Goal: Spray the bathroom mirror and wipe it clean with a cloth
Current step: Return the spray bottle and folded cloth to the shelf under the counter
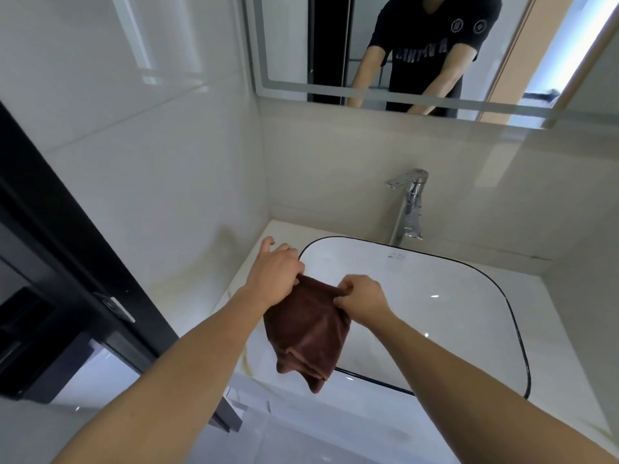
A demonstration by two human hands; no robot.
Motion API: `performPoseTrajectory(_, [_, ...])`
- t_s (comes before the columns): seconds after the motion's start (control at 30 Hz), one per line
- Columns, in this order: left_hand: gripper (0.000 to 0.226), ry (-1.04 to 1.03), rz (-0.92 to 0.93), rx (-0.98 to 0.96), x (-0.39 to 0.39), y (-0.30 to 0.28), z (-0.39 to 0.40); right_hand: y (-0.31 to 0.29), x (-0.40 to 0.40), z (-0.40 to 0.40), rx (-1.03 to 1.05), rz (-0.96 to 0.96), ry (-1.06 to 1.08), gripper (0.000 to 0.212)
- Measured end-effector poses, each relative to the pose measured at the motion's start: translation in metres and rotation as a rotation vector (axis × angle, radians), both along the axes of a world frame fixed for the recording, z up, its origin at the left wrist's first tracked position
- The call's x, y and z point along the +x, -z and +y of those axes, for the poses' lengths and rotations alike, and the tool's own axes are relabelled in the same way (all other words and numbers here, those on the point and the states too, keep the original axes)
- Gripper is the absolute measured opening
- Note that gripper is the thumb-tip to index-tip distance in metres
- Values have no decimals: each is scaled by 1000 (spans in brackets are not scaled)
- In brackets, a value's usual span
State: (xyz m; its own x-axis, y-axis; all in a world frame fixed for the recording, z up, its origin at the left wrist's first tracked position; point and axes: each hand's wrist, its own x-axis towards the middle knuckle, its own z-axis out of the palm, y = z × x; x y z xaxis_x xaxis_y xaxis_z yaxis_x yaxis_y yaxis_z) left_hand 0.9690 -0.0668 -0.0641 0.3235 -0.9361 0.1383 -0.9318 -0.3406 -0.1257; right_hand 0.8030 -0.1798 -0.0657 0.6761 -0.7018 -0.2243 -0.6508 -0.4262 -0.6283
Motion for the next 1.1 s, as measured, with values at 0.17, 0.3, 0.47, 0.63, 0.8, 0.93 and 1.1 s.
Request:
performPoseTrajectory(0.17, [19, 9, 18, -316, 2, -19, 24, -41, -2, 12, -183, -214, -149, 24])
performPoseTrajectory(0.3, [31, 58, 20, -519, -8, -58, 40, -79, -4, 19, -311, -324, -234, 29])
performPoseTrajectory(0.47, [38, 25, -66, -602, -23, -114, 57, -128, -2, 15, -446, -381, -261, 31])
performPoseTrajectory(0.63, [31, -25, -194, -644, -45, -157, 70, -173, -3, 12, -719, -477, -388, 34])
performPoseTrajectory(0.8, [28, -169, -223, -603, -90, -183, 82, -200, -20, 13, -901, -509, -493, 38])
performPoseTrajectory(0.93, [38, -319, -211, -550, -131, -194, 94, -210, -44, 23, -922, -492, -565, 42])
performPoseTrajectory(1.1, [40, -452, -231, -539, -179, -195, 114, -212, -68, 44, -803, -493, -639, 45])
